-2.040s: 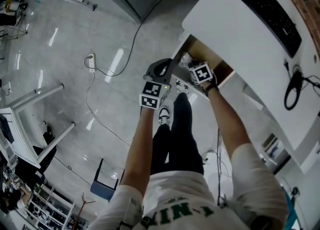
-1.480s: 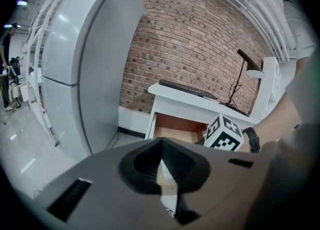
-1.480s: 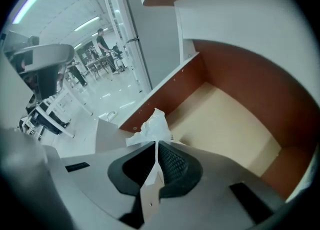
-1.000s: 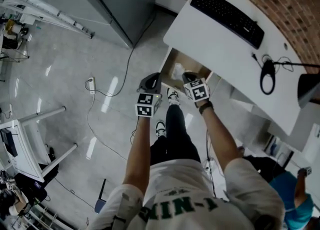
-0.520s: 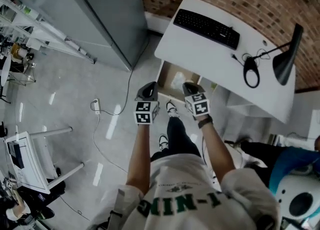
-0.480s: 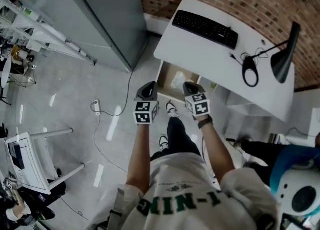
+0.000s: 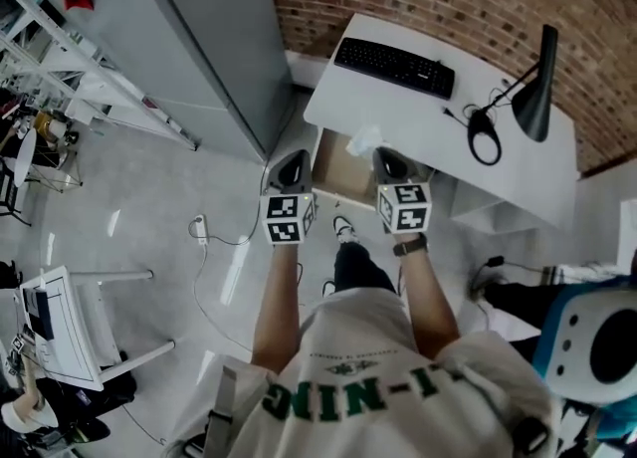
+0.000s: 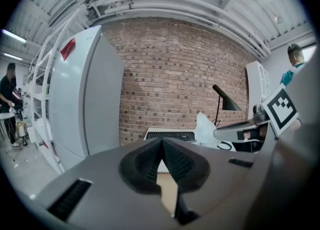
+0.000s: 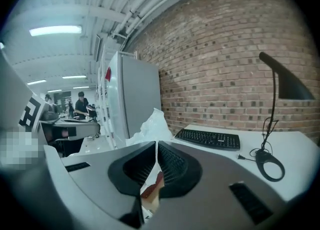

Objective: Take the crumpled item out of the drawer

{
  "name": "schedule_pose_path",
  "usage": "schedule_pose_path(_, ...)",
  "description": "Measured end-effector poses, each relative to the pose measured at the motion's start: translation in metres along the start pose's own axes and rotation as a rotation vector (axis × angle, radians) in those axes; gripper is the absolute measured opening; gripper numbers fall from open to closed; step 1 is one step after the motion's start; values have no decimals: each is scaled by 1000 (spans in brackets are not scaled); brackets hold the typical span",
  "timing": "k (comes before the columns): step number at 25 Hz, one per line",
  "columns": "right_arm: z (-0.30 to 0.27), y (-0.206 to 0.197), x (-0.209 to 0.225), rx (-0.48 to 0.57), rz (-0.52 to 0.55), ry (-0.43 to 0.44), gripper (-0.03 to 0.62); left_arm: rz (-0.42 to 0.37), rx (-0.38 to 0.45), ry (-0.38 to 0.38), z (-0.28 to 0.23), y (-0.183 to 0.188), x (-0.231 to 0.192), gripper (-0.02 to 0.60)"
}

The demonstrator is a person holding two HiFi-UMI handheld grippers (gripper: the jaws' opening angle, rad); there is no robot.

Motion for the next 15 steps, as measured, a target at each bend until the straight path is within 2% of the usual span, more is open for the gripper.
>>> schedule_pose_path(8,42,47,-13,174,-14,-45,16,-98,108,32,32,53,14,-2)
schedule_pose_path(12,53,51,-15,201,-14,-62,15,-107,155,38,44,67,15,-2)
schedule_pose_path(15,58,53,-15,213,-24,-55,15,-81,180,15,49,65,16,-2)
Point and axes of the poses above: the fingertips, and each gripper's own axes: z backward along the fingers, x to its right, y out of its top, the point moved 9 cm from there along z, backward along the fingers, and after that the axes turned 6 degrees about -y, right-handed, at the moved point
